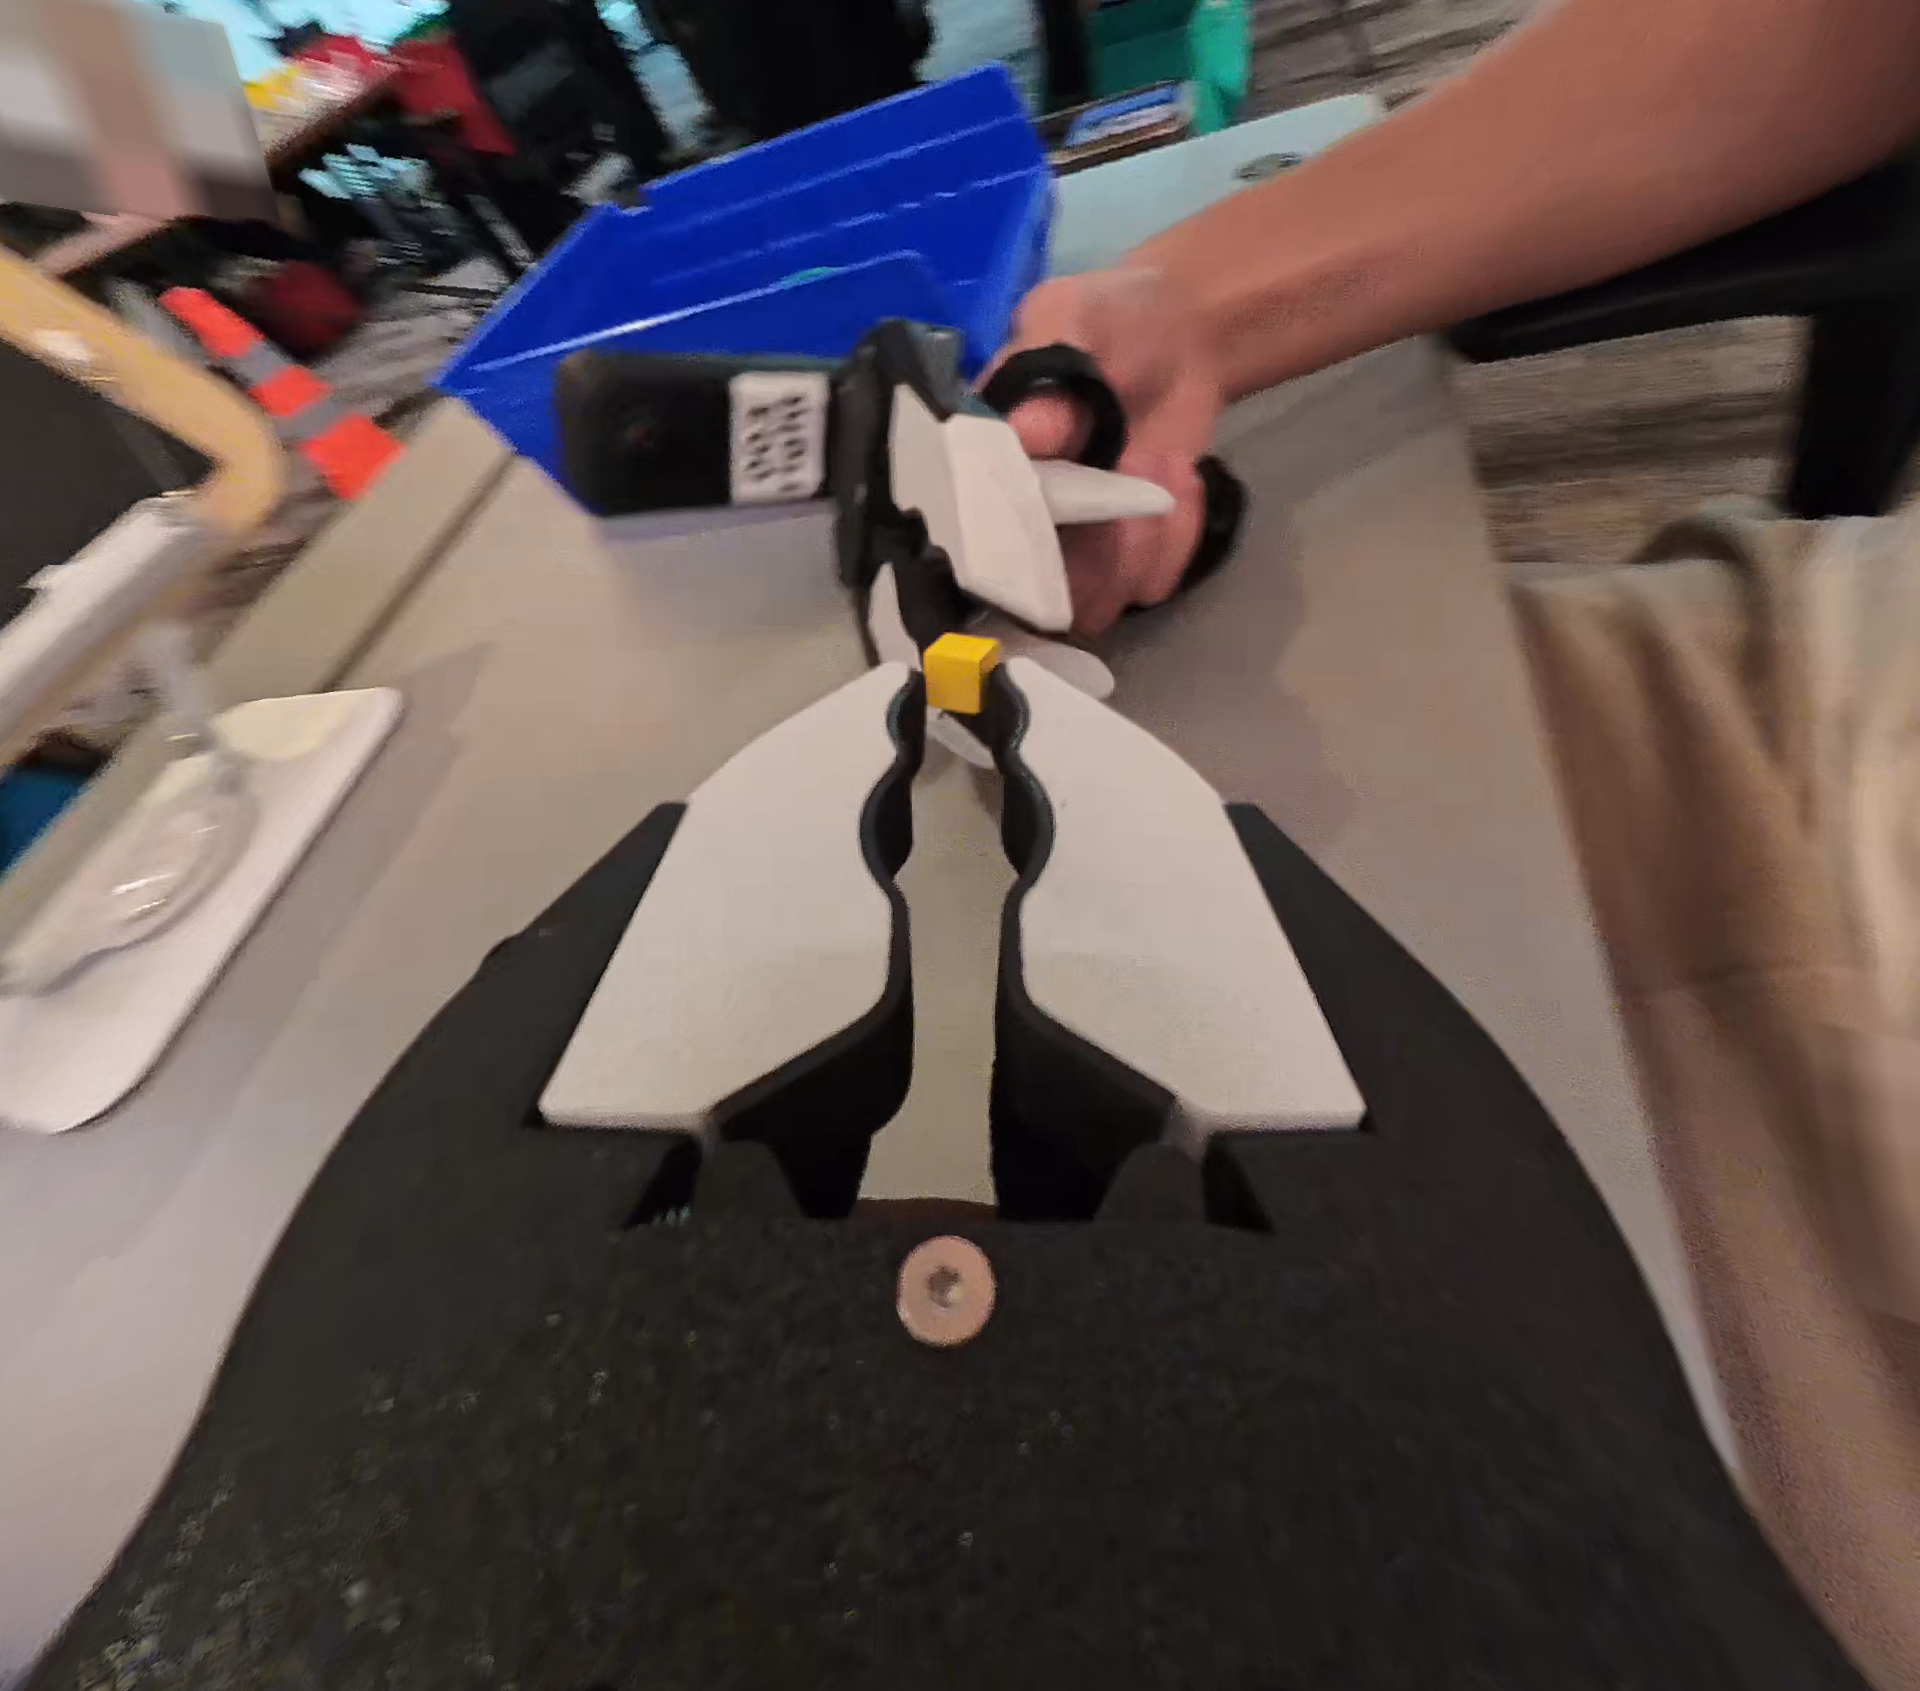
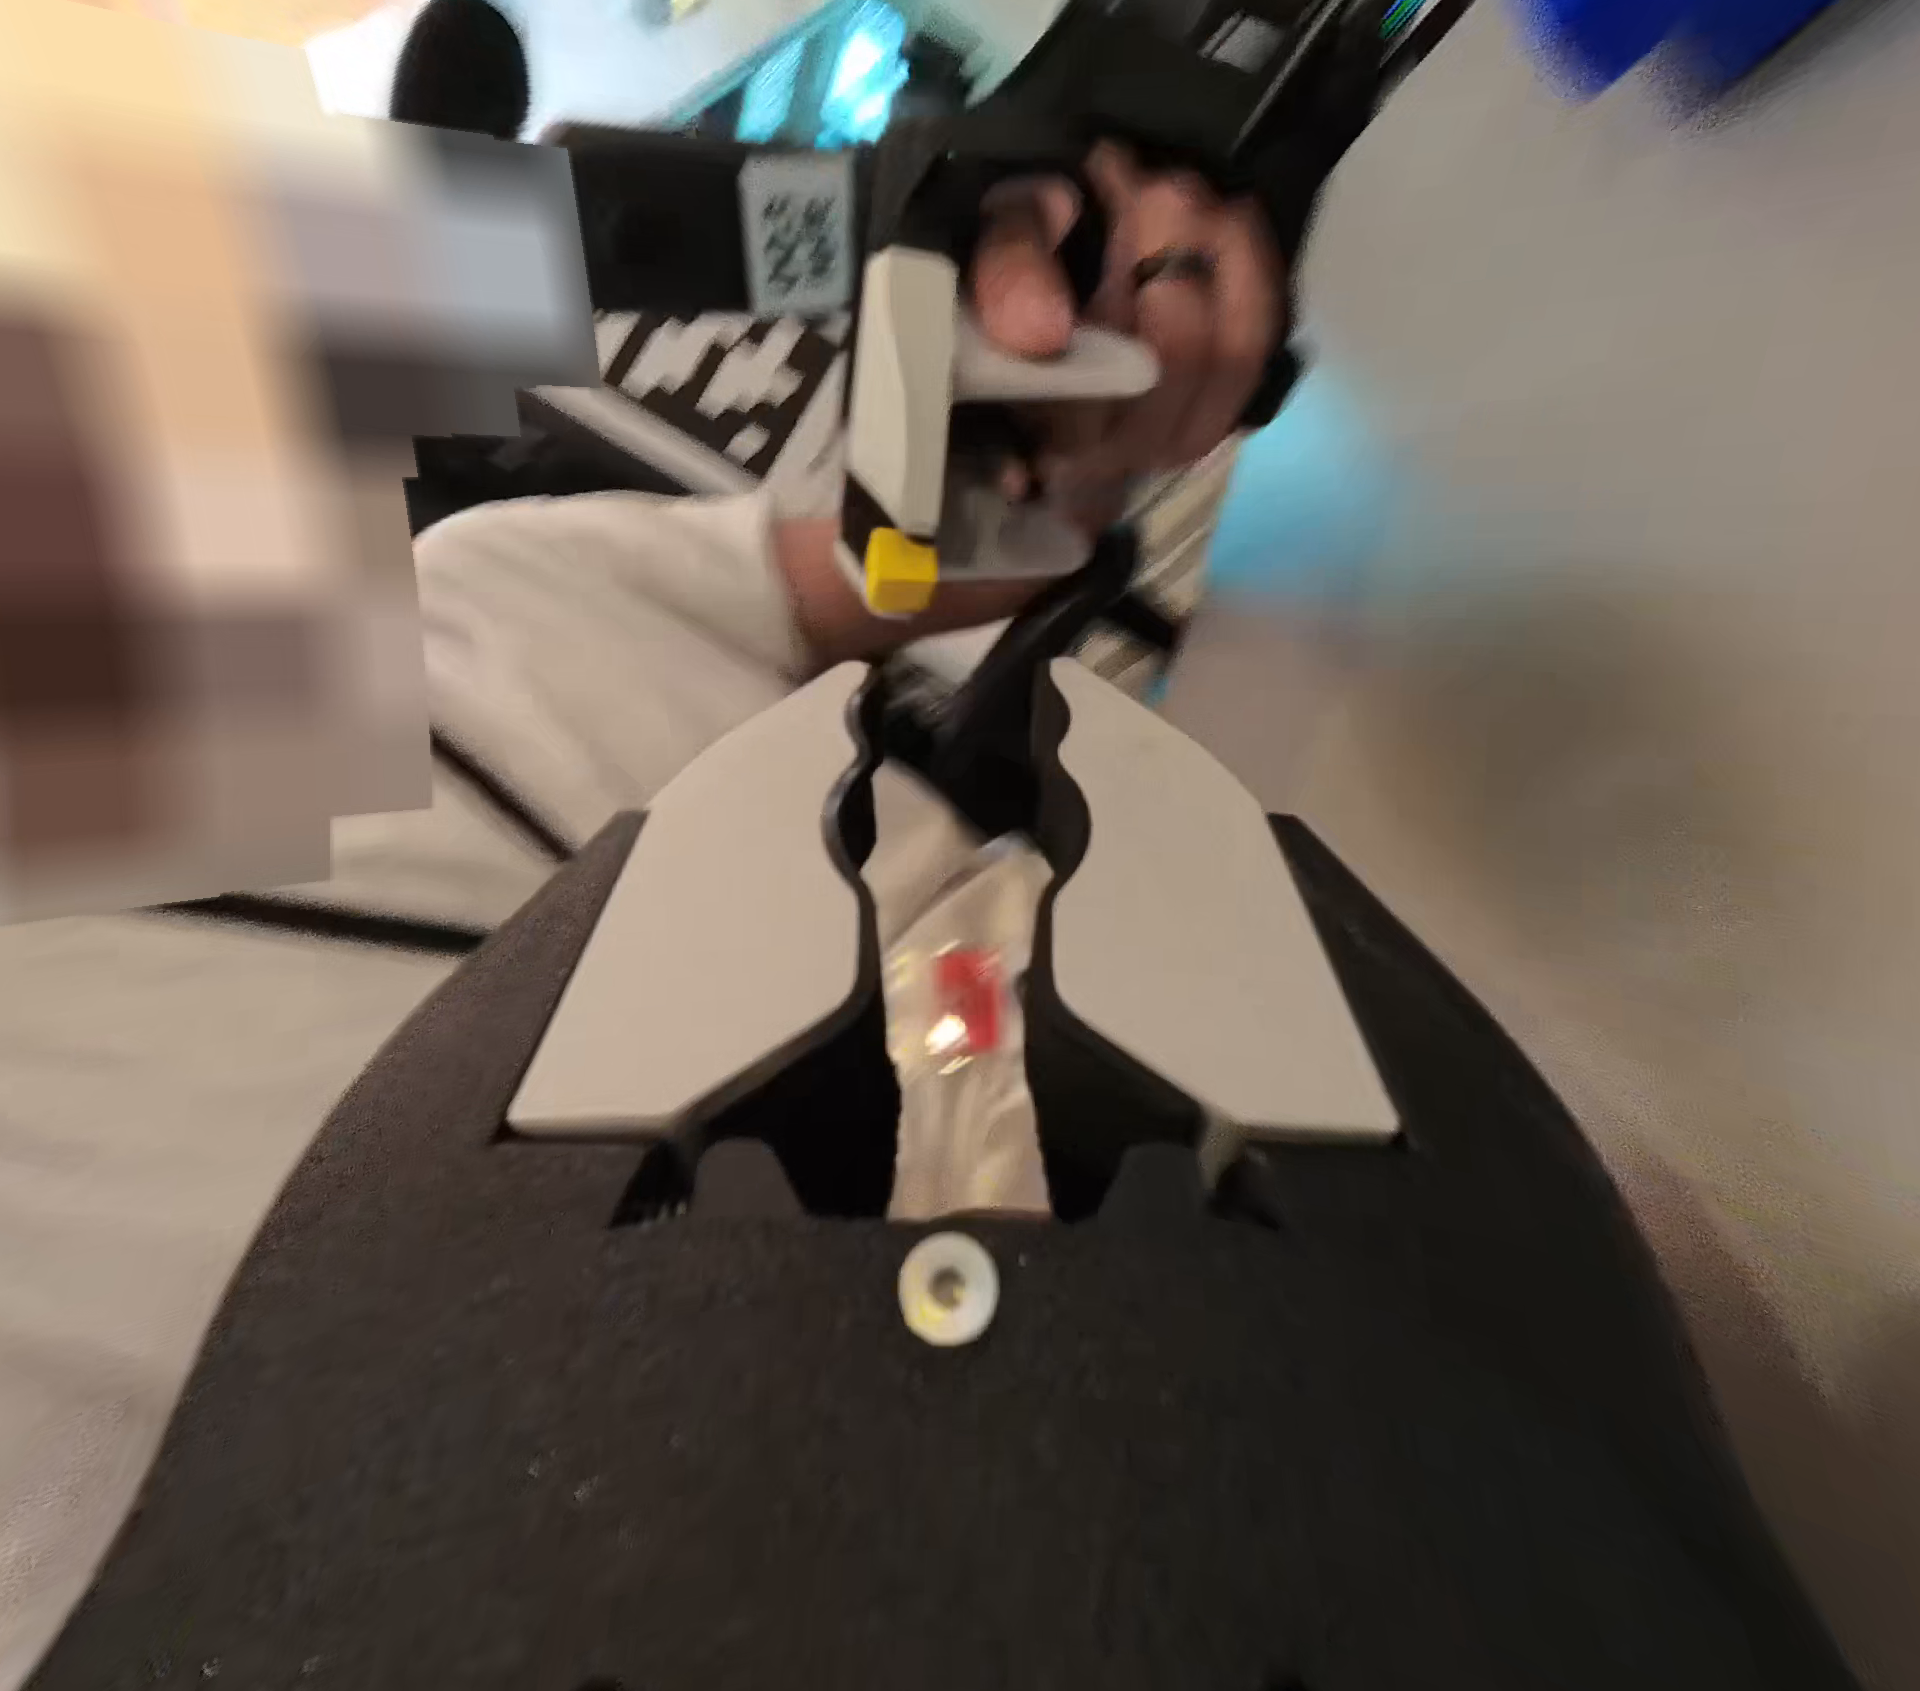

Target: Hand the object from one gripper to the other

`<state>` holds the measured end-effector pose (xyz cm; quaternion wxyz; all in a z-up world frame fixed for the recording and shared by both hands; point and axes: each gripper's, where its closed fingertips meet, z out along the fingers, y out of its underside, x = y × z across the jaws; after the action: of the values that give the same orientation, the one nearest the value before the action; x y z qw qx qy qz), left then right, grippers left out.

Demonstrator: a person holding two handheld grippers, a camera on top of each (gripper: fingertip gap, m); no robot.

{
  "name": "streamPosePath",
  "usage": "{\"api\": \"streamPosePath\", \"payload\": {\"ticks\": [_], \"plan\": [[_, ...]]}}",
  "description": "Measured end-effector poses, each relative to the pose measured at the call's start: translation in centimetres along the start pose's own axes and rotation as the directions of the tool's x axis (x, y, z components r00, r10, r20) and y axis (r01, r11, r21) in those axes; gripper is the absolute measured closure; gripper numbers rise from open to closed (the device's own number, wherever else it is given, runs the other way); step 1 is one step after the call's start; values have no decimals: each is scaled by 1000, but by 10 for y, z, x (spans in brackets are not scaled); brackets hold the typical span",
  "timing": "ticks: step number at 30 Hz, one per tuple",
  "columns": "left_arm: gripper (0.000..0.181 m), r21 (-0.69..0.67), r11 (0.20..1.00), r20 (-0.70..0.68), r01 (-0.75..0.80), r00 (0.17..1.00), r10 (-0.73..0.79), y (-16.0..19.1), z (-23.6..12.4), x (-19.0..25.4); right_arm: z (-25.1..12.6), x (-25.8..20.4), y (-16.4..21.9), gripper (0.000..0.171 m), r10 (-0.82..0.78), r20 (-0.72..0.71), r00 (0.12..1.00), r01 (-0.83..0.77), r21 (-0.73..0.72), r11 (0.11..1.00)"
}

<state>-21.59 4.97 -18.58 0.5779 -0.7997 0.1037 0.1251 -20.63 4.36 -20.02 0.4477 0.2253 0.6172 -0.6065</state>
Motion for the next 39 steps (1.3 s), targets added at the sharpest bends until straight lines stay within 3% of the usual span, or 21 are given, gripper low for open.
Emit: {"api": "streamPosePath", "payload": {"ticks": [2,4,8,24,31,39], "plan": [[170,-3,1000,107,-4,994,5,3,-2,-18,-7,6,-24,144,-184,-168,968,207,132,969],[170,18,999,172,47,984,-50,4,-3,-30,-11,-1,-44,135,-373,-324,869,452,215,866],[170,87,977,145,196,968,-207,5,-3,-36,-10,-7,-53,146,-548,-492,676,681,133,720],[170,140,919,6,368,928,-373,1,0,-28,-6,0,-44,158,-564,-454,689,663,82,744],[170,137,819,-172,557,828,-534,1,0,-21,-3,-3,-39,161,-584,-424,692,665,60,744],[170,129,818,-163,561,825,-541,3,1,-22,-5,0,-40,161,-516,-396,760,590,88,802]]}}
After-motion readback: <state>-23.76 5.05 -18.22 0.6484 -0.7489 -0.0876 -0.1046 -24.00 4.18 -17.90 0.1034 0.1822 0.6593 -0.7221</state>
